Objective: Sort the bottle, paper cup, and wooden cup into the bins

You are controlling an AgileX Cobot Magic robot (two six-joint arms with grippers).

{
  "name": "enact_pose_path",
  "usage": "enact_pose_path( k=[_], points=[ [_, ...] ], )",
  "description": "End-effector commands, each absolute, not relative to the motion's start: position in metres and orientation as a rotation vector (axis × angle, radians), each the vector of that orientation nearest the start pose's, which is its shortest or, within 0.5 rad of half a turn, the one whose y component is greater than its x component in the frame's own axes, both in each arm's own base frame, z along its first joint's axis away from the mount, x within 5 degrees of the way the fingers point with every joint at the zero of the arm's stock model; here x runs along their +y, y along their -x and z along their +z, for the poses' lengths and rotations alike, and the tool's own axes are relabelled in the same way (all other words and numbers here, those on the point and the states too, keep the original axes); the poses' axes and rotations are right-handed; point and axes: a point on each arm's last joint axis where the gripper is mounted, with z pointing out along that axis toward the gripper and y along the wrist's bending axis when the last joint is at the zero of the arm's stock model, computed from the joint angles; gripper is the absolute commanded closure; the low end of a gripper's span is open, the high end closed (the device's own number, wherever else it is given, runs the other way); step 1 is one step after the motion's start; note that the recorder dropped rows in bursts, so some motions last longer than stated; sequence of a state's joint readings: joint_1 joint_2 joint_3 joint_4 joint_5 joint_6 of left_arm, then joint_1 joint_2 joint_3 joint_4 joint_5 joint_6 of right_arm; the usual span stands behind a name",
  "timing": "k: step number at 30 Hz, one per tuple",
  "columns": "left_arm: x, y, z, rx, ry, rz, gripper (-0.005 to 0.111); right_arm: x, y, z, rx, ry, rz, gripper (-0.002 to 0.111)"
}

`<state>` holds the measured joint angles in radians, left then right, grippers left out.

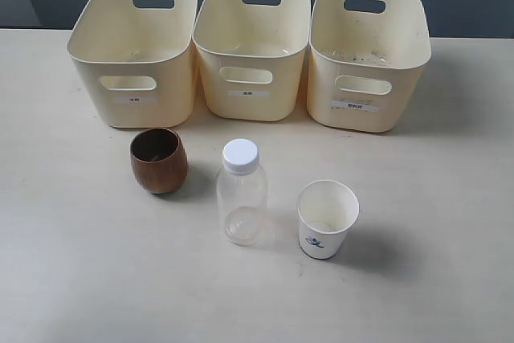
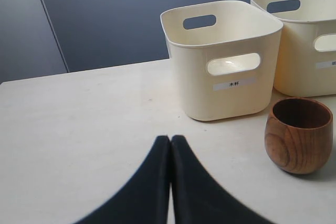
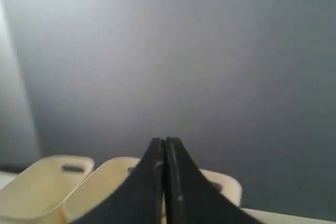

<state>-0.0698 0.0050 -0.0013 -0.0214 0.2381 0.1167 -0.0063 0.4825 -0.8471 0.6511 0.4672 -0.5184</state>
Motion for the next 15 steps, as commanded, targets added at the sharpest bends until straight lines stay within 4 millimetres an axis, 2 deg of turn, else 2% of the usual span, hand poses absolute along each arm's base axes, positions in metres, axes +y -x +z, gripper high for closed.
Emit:
enact_pose_path(
  k=[1,4,8,12,14,15],
  points=[
    [-0.005,-0.055,0.192,1.715,-0.146,0.009,0.107,0.053,-0.107,0.451,1.589,0.555,0.444,0.109],
    [-0.005,-0.055,0.192,1.715,-0.146,0.009,0.107,0.061,-0.134,0.455,1.611,0.741,0.471,0.109],
    [-0.005,-0.055,0.192,1.715,-0.146,0.009,0.107,0.063,-0.164,0.44,1.631,0.959,0.415,0.109],
    [-0.005,-0.055,0.192,1.715,-0.146,0.009,0.107,0.078,-0.199,0.412,1.726,1.051,0.537,0.109],
    [-0.005,-0.055,0.192,1.715,-0.146,0.009,0.107,0.098,-0.22,0.392,1.766,1.13,0.541,0.109],
    [-0.005,-0.055,0.192,1.715,-0.146,0.009,0.107,0.113,-0.234,0.375,1.789,1.211,0.457,0.109]
  ],
)
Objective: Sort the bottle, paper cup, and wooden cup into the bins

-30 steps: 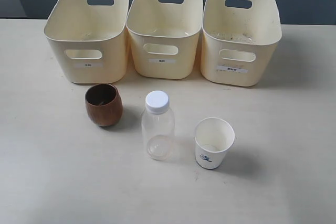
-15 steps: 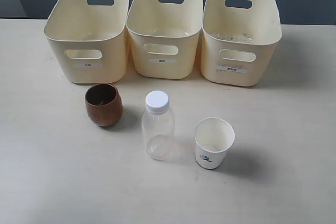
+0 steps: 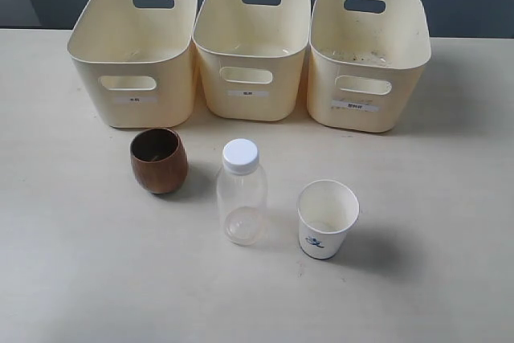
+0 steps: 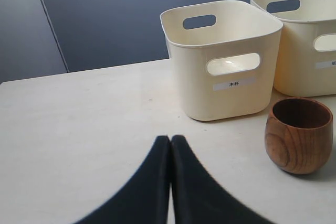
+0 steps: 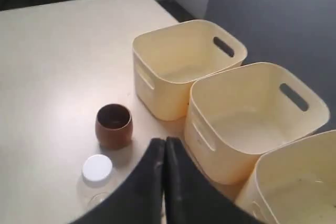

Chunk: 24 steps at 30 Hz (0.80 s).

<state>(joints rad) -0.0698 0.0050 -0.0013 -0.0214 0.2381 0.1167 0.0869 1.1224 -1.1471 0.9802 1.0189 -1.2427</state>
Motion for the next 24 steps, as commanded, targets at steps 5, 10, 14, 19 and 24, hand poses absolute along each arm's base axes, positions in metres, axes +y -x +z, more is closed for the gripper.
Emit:
enact_pose_path(
  k=[5,10,14,19,24],
  points=[
    [-0.005,-0.055,0.192,1.715,-0.146,0.009,0.107,0.18,-0.262,0.314,1.825,1.454,0.305,0.109],
    [-0.005,-0.055,0.192,1.715,-0.146,0.009,0.107,0.197,-0.274,0.289,1.95,1.458,0.428,0.108],
    [-0.005,-0.055,0.192,1.715,-0.146,0.009,0.107,0.199,-0.276,0.281,1.992,1.446,0.468,0.087],
    [-0.005,-0.055,0.192,1.715,-0.146,0.009,0.107,0.202,-0.274,0.283,2.036,1.366,0.562,0.046],
    [-0.005,-0.055,0.192,1.715,-0.146,0.009,0.107,0.206,-0.264,0.284,2.078,1.383,0.726,0.038]
  ],
)
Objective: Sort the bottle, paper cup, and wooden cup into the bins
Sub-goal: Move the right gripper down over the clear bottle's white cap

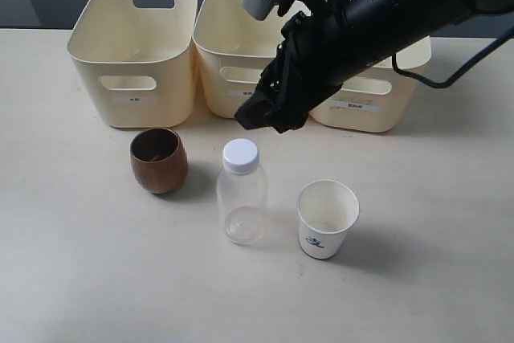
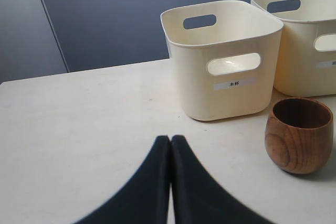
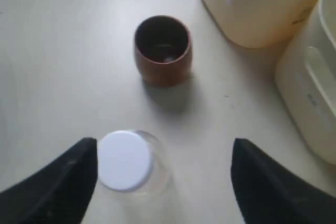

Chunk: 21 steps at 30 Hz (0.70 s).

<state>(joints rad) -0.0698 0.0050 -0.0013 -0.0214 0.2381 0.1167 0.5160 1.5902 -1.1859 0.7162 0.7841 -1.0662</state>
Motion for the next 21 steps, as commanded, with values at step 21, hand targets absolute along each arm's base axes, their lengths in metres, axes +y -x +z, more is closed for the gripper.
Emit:
enact_pose_path(
  k=[21],
  points=[
    [-0.005,-0.055,0.192,1.715,-0.148,0.011,0.107,0.223,-0.271,0.245,2.162,1.461,0.749,0.037]
  ],
)
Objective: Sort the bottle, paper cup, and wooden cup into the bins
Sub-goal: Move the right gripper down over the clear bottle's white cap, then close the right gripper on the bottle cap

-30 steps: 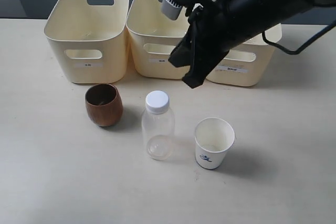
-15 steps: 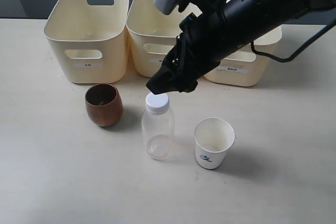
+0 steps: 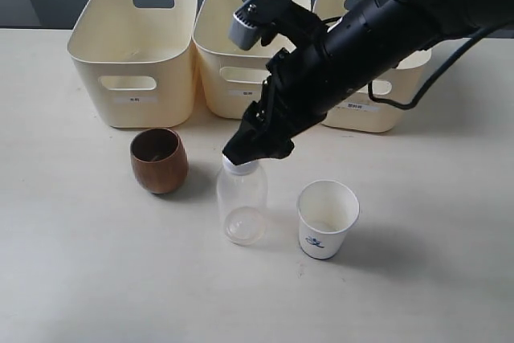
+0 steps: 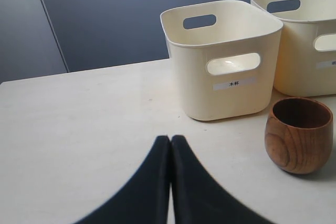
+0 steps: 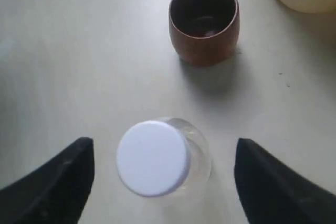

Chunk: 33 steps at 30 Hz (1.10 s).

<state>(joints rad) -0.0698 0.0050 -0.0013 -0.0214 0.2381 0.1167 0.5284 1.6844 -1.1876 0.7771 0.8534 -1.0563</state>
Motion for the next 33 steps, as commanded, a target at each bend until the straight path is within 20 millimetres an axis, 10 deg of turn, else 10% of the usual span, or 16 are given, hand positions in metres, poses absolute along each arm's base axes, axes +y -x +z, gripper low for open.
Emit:
enact_pose_path(
  k=[1,33],
  points=[
    [-0.005,-0.055,0.192,1.715,-0.148,0.011,0.107,0.226,-0.271,0.242,2.159,1.464,0.743,0.037],
    [-0.005,-0.055,0.192,1.715,-0.148,0.011,0.107,0.23,-0.277,0.23,2.161,1.483,0.652,0.052]
  ],
)
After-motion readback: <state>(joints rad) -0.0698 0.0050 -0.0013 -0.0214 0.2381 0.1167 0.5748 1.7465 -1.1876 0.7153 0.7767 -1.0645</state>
